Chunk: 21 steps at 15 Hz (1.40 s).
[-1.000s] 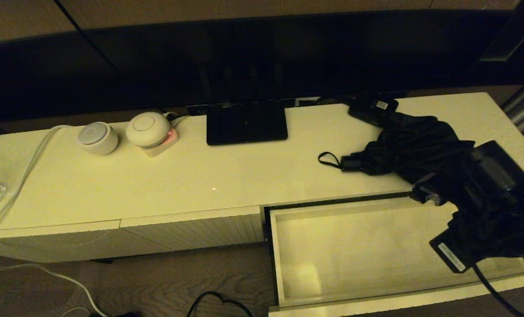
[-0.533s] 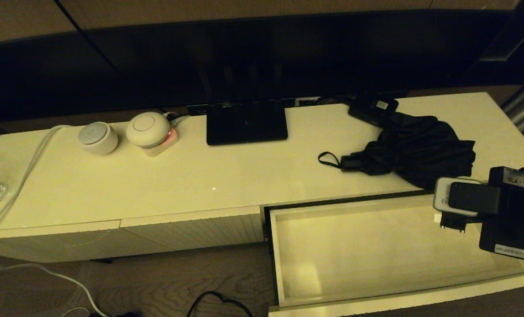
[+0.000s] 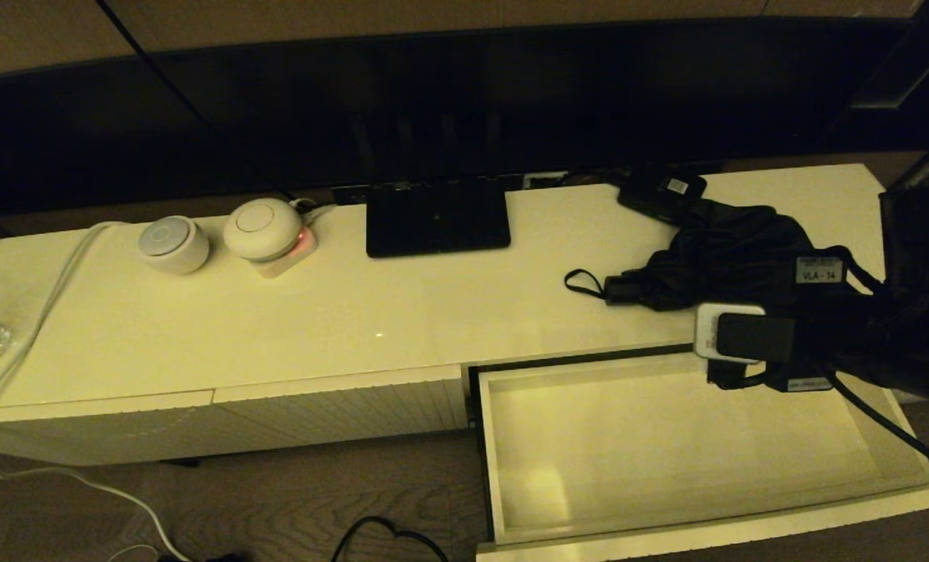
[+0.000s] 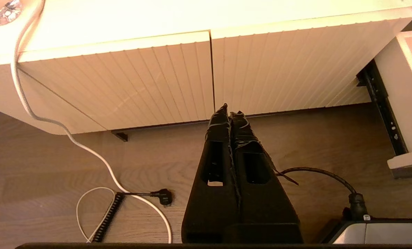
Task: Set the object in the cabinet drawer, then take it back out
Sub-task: Put the umbrella in the drawer
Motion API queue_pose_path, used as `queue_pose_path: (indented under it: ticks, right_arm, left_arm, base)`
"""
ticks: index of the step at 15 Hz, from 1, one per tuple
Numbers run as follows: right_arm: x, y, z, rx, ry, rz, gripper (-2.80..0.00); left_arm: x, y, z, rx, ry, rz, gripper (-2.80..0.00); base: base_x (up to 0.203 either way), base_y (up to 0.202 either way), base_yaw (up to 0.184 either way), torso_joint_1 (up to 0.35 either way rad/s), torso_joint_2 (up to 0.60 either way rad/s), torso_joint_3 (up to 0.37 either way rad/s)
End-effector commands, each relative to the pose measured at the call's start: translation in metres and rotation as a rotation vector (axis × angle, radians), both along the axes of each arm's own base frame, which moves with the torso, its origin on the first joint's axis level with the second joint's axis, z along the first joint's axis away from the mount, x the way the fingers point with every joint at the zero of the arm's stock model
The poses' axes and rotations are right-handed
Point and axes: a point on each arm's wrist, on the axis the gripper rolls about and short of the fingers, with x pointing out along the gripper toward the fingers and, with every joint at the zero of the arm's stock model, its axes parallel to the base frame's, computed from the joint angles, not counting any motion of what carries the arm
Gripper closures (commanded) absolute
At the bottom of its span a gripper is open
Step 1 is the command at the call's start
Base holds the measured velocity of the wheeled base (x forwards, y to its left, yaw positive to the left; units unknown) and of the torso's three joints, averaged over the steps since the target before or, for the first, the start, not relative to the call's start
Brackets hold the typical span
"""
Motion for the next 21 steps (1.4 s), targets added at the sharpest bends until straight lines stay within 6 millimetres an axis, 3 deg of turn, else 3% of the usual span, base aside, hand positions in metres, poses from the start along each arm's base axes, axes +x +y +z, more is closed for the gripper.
queue_pose_path:
  ticks: [1, 7, 17, 21]
  right_arm:
    - [0.008, 0.005, -0.006, -0.026, 0.039, 0.010, -2.80]
    - [0.016, 0.000, 0.001, -0.090, 0.114, 0.007, -2.80]
    - [0.083, -0.011, -0.002, -0.119, 0.164, 0.033, -2.80]
    - [0.103, -0.008, 0.012, -0.106, 0.113, 0.025, -2.80]
  left_arm:
    - [0.000, 0.000, -0.001, 0.000, 0.003, 0.001, 0.00]
    - [0.000, 0.000, -0.001, 0.000, 0.003, 0.001, 0.00]
    - [0.000, 0.000, -0.001, 0.000, 0.003, 0.001, 0.00]
    - [0.000, 0.000, -0.001, 0.000, 0.003, 0.001, 0.00]
  base:
    - [0.000, 0.000, 0.000, 0.000, 0.00, 0.000]
    - [0.000, 0.000, 0.000, 0.000, 0.00, 0.000]
    - [0.000, 0.000, 0.000, 0.000, 0.00, 0.000]
    - [0.000, 0.000, 0.000, 0.000, 0.00, 0.000]
